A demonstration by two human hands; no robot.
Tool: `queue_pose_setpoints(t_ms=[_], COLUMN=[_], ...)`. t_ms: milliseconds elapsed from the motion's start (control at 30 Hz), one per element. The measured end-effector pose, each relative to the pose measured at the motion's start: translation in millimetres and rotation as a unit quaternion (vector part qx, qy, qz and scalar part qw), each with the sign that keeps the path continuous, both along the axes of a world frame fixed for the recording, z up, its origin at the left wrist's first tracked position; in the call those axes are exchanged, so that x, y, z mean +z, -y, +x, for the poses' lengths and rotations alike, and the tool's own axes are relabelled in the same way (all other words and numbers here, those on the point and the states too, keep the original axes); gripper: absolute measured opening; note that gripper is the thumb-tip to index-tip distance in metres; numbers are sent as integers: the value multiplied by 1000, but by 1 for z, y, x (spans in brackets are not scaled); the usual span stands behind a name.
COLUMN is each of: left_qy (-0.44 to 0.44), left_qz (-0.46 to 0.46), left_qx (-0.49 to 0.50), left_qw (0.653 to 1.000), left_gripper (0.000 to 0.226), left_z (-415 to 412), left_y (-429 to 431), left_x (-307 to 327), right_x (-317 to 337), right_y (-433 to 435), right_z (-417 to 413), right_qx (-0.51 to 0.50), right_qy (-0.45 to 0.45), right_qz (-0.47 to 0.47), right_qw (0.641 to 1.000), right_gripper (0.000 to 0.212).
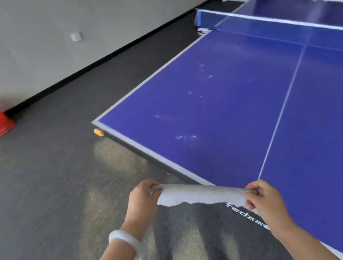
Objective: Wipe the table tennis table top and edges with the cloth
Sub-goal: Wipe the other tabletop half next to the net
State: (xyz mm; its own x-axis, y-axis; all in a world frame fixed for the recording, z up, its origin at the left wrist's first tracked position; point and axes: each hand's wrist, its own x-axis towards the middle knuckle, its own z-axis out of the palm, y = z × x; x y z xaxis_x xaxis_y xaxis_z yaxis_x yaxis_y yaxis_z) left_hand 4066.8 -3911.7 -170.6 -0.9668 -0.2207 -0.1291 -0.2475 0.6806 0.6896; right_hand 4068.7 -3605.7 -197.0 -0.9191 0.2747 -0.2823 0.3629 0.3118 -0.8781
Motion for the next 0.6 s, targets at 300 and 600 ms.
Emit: queue_pose_setpoints(t_ms=[300, 600], left_qy=[10, 77], left_qz=[14, -10], left_qx=[-133, -200], left_qw=[991, 977], left_gripper=[8, 25], left_z=[-137, -229], left_y=[-39, -58], left_x=[-15, -43], right_x=[-6, -18], right_y=[-16, -22], right_z=[-36, -78], right_qx=[-137, -166], right_qy=[46, 172], right_qz=[-23, -26], right_qw=[989, 971], right_gripper=[7, 6])
